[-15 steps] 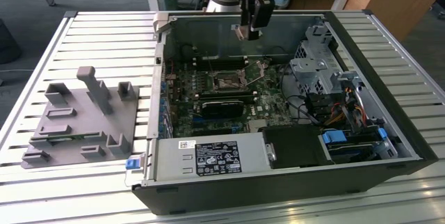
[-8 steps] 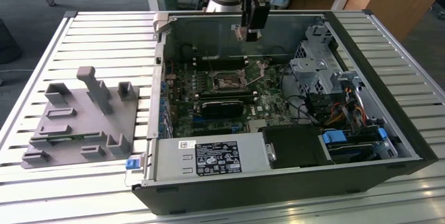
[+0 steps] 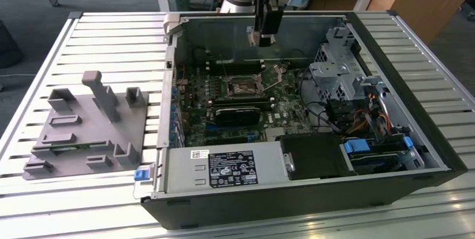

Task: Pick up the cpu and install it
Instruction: 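Place the cpu into insertion slot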

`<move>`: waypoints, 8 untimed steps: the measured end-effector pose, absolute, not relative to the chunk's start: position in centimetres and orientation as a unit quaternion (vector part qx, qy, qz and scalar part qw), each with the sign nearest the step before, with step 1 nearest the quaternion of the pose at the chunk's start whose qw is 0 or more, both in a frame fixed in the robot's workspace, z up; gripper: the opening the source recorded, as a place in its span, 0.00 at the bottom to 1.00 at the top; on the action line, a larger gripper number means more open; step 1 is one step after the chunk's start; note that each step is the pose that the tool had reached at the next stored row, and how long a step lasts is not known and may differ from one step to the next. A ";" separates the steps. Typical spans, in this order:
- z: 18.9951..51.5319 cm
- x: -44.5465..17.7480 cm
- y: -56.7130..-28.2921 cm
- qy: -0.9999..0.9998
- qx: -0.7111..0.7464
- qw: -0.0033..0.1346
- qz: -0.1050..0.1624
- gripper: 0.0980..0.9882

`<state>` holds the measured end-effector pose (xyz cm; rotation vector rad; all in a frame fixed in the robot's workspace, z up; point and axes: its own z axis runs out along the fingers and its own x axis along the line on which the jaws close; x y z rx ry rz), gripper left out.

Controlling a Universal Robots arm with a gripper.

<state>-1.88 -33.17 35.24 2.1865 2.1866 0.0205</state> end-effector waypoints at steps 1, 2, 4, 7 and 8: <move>35.1 -2.0 -33.1 0.707 0.706 0.025 0.007 0.49; 34.9 -2.0 -33.1 0.708 0.706 0.025 0.007 0.49; 34.6 -2.0 -33.1 0.708 0.706 0.025 0.007 0.49; 34.4 -2.0 -33.1 0.708 0.706 0.026 0.005 0.49; 34.3 -2.0 -33.1 0.708 0.706 0.027 0.005 0.49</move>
